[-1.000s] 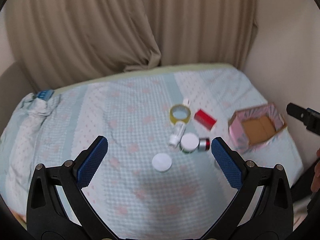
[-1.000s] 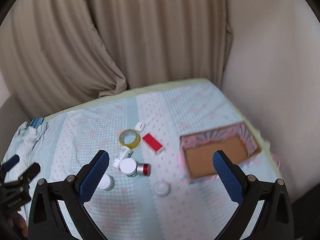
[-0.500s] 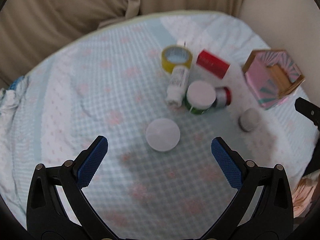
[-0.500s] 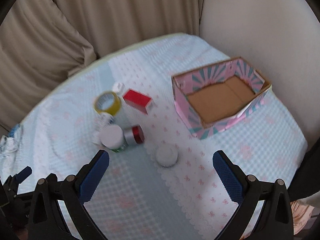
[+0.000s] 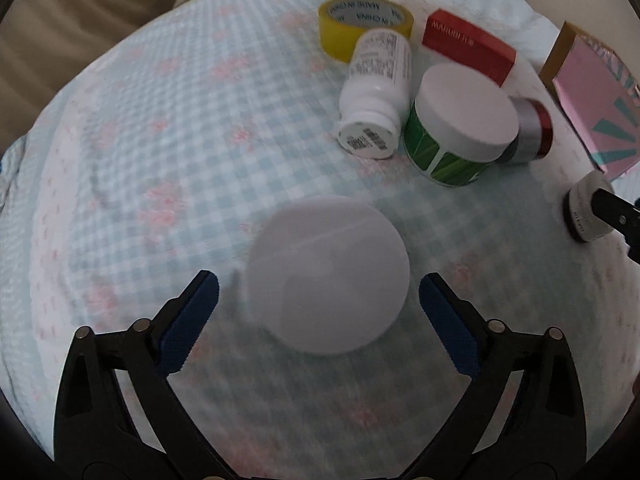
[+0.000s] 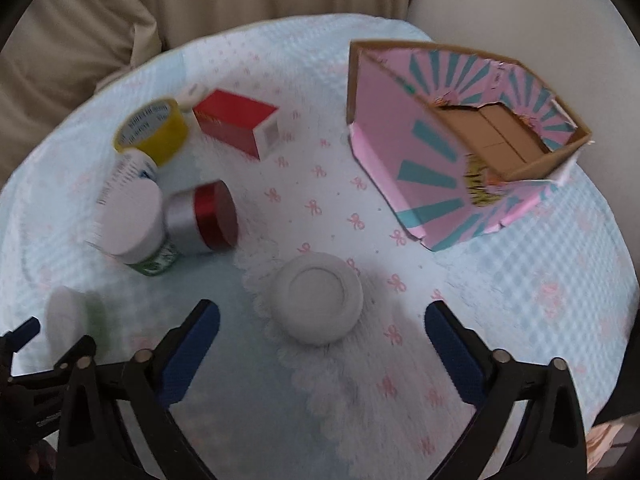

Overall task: Organize rigid objects
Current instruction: 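Lower the left tool and grasp the white round puck, then carry the white puck into the cardboard box and open the left tool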

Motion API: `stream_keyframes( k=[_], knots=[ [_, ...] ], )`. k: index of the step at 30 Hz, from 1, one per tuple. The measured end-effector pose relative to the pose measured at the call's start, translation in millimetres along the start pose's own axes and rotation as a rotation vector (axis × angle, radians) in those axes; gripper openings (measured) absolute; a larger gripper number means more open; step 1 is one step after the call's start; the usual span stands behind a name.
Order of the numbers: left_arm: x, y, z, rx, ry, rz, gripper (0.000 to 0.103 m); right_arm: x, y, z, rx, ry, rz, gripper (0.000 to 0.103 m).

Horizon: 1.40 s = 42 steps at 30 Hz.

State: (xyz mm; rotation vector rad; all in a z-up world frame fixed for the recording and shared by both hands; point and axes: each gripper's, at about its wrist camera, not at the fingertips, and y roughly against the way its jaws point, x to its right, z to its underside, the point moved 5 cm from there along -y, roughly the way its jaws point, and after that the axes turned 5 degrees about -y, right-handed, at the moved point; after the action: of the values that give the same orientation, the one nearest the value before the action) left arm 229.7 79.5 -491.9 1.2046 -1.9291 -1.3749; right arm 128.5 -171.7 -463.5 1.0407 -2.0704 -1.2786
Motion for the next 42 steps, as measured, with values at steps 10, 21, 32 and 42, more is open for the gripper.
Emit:
stream_keyframes(
  k=[10, 21, 32, 42],
  knots=[
    [7.4, -14.8, -4.7, -0.011, 0.033, 0.017, 0.068, 0.1, -46.2, -0.1, -0.091, 0.022, 0.000, 0.059],
    [1.3, -11.2, -8.0, -0.004, 0.048, 0.020, 0.068, -5.0, -47.8, -2.1, -0.101, 0.029, -0.016, 0.052],
    [-8.2, 62.3, -20.8, 0.079, 0.077, -0.004, 0.068, 1.9, 10.1, -12.2, -0.030, 0.027, -0.063, 0.052],
    [1.7, 204.8, -58.1, 0.176, 0.061, 0.043, 0.068, 17.7, 140.3, -47.8, 0.002, 0.059, -0.144, 0.052]
  ],
)
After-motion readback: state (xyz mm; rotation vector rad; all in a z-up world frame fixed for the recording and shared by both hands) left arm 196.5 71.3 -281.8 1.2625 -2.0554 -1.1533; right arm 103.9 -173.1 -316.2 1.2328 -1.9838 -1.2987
